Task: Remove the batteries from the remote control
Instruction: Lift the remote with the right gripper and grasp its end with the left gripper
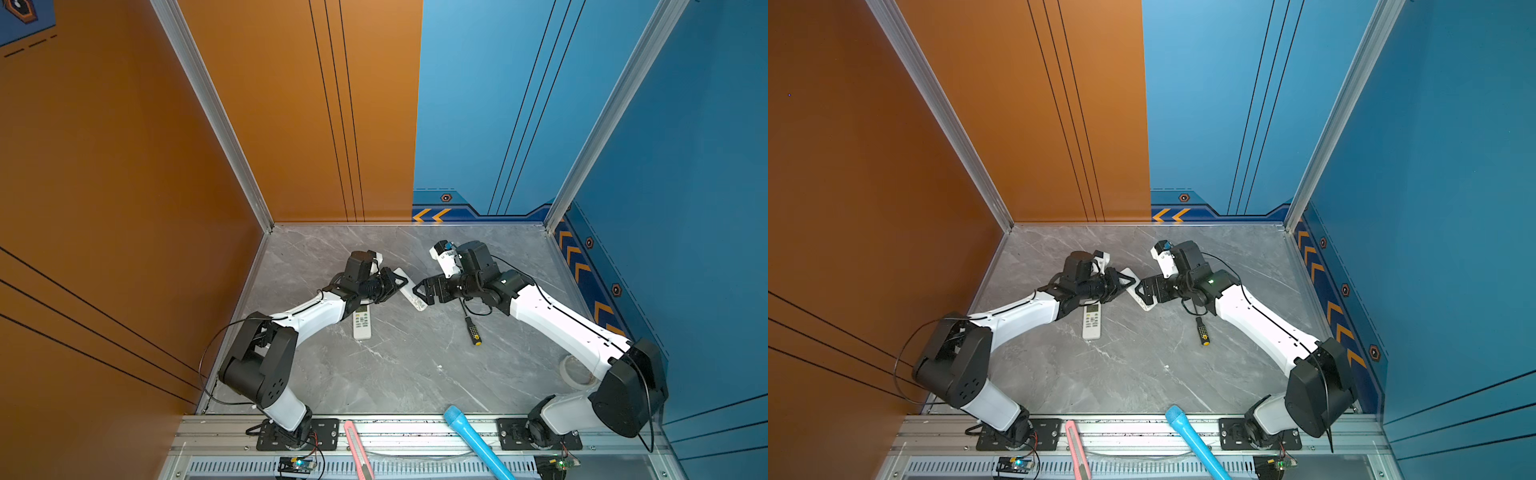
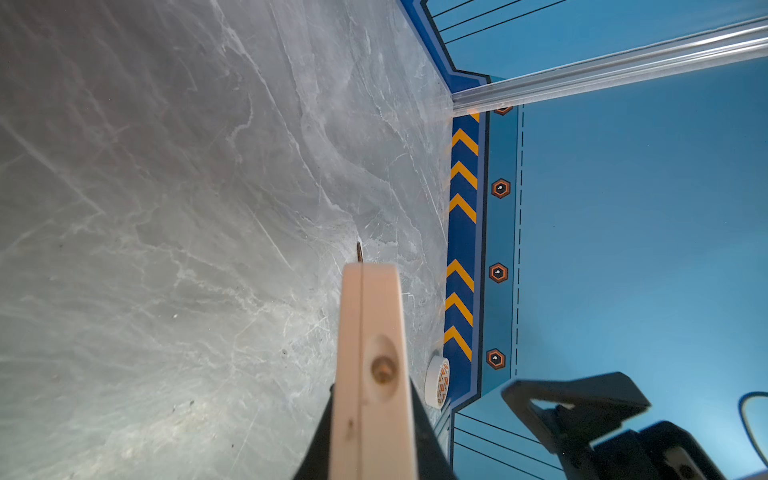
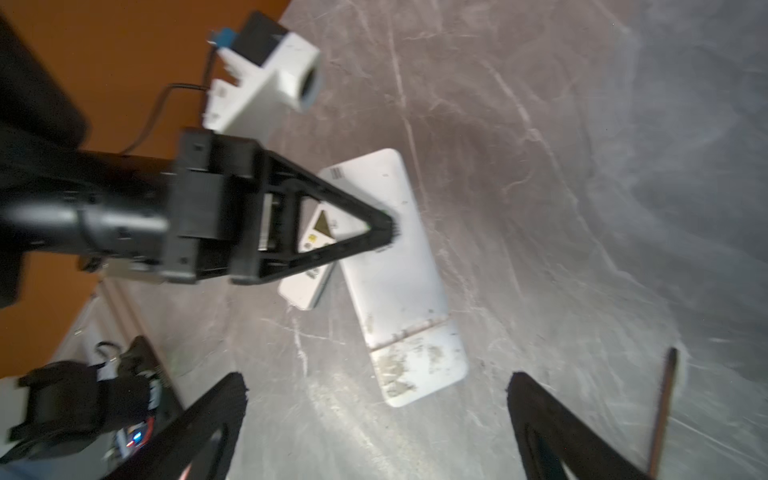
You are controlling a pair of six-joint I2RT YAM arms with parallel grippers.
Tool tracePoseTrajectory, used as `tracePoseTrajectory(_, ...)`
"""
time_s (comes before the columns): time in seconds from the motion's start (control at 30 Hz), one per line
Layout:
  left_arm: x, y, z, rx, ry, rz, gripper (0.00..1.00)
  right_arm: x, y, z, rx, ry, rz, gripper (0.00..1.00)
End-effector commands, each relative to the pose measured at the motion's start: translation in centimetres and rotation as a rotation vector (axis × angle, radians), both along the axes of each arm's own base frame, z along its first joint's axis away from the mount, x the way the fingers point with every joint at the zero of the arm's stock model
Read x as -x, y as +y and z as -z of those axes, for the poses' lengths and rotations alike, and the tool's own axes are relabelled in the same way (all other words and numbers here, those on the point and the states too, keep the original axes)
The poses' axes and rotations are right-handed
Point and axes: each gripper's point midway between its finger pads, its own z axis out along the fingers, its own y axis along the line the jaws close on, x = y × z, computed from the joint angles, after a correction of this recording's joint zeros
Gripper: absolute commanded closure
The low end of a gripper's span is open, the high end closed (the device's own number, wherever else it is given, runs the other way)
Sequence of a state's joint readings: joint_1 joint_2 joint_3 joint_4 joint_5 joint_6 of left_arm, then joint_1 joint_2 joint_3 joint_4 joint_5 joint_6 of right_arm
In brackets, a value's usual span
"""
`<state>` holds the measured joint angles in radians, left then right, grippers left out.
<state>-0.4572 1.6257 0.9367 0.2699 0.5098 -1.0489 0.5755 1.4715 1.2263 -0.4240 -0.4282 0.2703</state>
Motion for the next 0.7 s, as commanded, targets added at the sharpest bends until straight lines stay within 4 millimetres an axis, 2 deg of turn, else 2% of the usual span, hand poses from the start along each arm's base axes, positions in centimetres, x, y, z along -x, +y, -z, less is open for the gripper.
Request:
tracePoseTrajectory(0.0,-0.1,-2.1,-3.8,0.082,-0.201,0.096,1.00,2.4,1.4,1.5,-0.054,0.167,-0.131,0.00)
tracePoseTrajectory(0.1,-0.3,-1.6,-4.9,0.113,-0.245,0.065,1.00,1.6,0.4,2.8,0.000,0.166,-0.083,0.00)
tracePoseTrajectory(0.23,-0.7,0.8,-6.2,0.158,-0.305,-0.048,1.00,-1.0,-2.1,2.6,-0.059,0.169,0.089,0.00)
tracePoseTrajectory(0.37,-1.1,1.9,-6.4,0.203,-0.315,-0.095,1.00,-1.5,-2.0,0.8,-0.117,0.153,0.131,0.00)
tracePoseTrajectory(0.47,-1.6,3.1,-6.0,0.233,-0.312,-0.151,1.00,-1.6,-2.0,0.9,-0.156,0.205,0.196,0.00)
tracePoseTrajectory(0.57,-2.1,4.9,-6.6,0.319,-0.329,-0.235,1.00,-2.6,-1.6,0.7,-0.351,0.246,0.314,0.01)
tracePoseTrajectory(0.67,-2.2,4.9,-7.2,0.362,-0.339,-0.242,1.00,-3.7,-0.8,0.7,-0.478,0.269,0.376,0.05)
